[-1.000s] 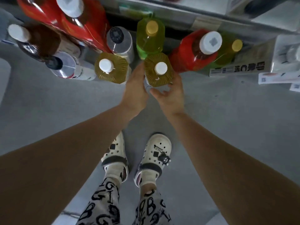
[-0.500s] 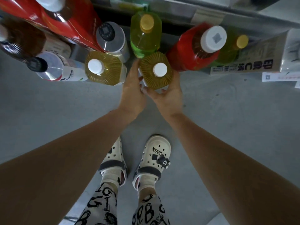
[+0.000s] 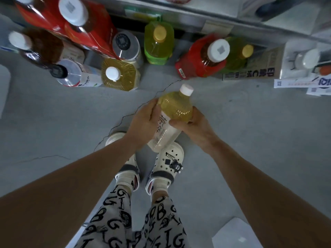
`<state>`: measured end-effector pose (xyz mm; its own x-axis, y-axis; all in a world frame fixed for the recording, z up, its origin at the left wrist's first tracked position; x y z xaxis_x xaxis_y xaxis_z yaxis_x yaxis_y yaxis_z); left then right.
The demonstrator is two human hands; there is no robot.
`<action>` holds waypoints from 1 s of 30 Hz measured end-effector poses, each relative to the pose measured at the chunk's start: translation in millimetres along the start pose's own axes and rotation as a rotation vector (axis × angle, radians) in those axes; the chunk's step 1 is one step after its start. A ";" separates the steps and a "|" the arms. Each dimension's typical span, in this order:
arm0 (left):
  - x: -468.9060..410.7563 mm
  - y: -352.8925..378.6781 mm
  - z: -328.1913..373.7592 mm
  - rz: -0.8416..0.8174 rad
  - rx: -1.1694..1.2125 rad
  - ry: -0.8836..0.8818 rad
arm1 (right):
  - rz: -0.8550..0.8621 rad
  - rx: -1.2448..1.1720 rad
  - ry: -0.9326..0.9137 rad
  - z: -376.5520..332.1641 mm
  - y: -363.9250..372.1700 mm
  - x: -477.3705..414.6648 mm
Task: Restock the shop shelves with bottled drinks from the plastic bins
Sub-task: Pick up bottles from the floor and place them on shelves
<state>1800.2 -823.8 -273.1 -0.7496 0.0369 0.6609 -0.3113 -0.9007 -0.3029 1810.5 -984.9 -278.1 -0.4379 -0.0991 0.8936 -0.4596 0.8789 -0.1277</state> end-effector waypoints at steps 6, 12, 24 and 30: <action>68.2 -15.6 16.8 -0.147 0.190 -0.271 | -0.254 -0.062 0.181 -15.9 13.6 79.2; 138.4 -38.6 66.8 -0.321 0.356 -0.295 | -0.275 -0.168 0.228 -44.0 11.4 160.7; 257.5 -107.3 211.7 -0.187 0.443 -0.149 | -0.139 -0.273 0.035 -150.5 -19.5 328.1; 313.9 -144.2 295.3 -0.176 0.397 -0.074 | -0.055 -0.134 -0.078 -213.4 -43.1 422.0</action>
<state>1782.3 -810.1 180.7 -0.6569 0.1864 0.7306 -0.1711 -0.9805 0.0964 1810.5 -965.1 196.3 -0.4760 -0.1804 0.8608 -0.3794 0.9251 -0.0159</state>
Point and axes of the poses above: each hand's wrist, its own x-axis away from the middle knuckle, its own y-axis out of the palm, z = x × y, the point moved 9 cm from there along -x, towards the middle knuckle, and after that the axes turned 7 degrees about y, right-handed, at the moved point
